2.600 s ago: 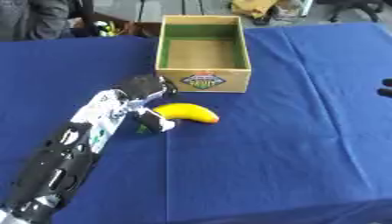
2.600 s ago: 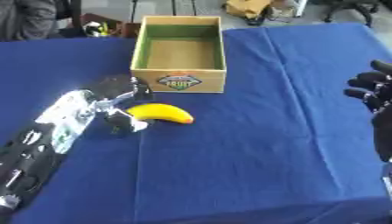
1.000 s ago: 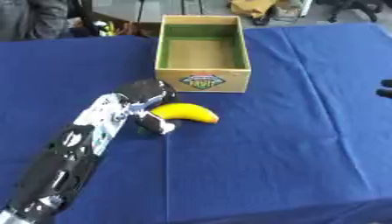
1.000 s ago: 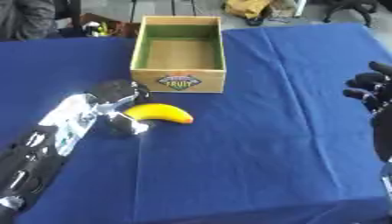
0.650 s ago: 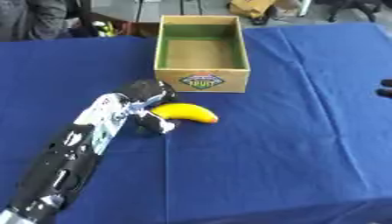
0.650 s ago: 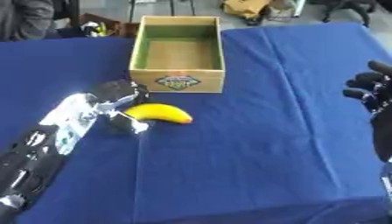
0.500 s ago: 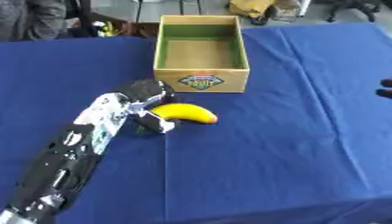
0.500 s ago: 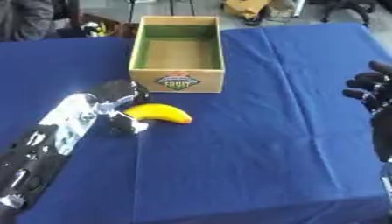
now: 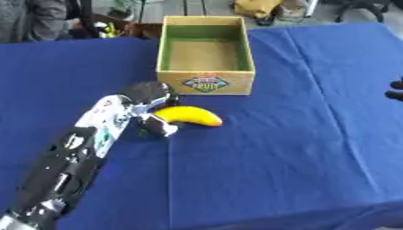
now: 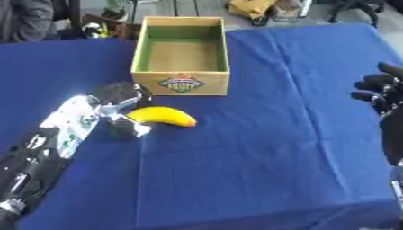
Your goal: Pick up objects on the table and place them in the box.
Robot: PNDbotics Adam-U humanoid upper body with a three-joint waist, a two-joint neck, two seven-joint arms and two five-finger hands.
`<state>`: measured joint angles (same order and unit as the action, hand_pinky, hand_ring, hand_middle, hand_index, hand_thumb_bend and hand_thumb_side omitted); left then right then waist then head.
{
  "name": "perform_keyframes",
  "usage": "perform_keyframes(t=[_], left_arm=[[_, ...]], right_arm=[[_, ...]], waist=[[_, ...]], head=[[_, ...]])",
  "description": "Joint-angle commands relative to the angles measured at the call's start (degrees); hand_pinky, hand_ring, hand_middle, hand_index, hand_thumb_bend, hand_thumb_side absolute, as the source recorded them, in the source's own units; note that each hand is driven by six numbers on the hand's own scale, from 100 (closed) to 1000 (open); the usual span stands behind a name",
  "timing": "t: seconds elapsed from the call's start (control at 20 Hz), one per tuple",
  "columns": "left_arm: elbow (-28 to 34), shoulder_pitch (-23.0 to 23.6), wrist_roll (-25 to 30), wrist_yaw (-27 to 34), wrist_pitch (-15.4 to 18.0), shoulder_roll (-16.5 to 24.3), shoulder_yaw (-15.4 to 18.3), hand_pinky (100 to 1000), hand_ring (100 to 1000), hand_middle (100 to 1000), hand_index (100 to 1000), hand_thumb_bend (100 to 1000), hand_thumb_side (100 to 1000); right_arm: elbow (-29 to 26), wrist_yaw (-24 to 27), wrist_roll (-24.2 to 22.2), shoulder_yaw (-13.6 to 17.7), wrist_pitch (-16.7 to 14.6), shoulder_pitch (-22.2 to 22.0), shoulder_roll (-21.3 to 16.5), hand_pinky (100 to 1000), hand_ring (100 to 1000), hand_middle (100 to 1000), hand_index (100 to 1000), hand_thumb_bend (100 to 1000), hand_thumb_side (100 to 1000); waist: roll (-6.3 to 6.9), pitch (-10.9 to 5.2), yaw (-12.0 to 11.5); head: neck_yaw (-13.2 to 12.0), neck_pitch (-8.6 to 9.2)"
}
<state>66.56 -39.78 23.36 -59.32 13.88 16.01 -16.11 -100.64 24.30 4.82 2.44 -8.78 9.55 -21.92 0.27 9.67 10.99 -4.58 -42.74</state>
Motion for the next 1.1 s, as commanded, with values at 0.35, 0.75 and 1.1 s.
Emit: perform_keyframes(t=[0.35,0.75,1.1], left_arm=[[-0.5,-0.5,-0.6,0.4,-0.4,0.1,0.7,471,394,434,643,342,287],[1.6,-0.6,-0.7,4.4,-1.5,0.9,1.7,428,339,375,551,231,275],[5.9,-0.9,1.9,10.6,-3.5,2.8,2.8,433,332,368,544,187,305]], right_arm=[[-0.5,0.2,-0.2,0.3,0.0,0.4,-0.9,650,654,585,766,100,870],[-0.5,0.3,-0.2,0.3,0.0,0.4,-0.8,650,654,584,765,100,870],[-0.5,0.3,-0.2,0.3,-0.1,0.5,-0.9,650,654,585,766,100,870]], waist=[[-0.26,-0.72,0.0],[-0.28,-0.71,0.0],[-0.18,-0.76,0.0]], head=[[0.0,-0.20],[0.0,-0.15],[0.1,-0.06]])
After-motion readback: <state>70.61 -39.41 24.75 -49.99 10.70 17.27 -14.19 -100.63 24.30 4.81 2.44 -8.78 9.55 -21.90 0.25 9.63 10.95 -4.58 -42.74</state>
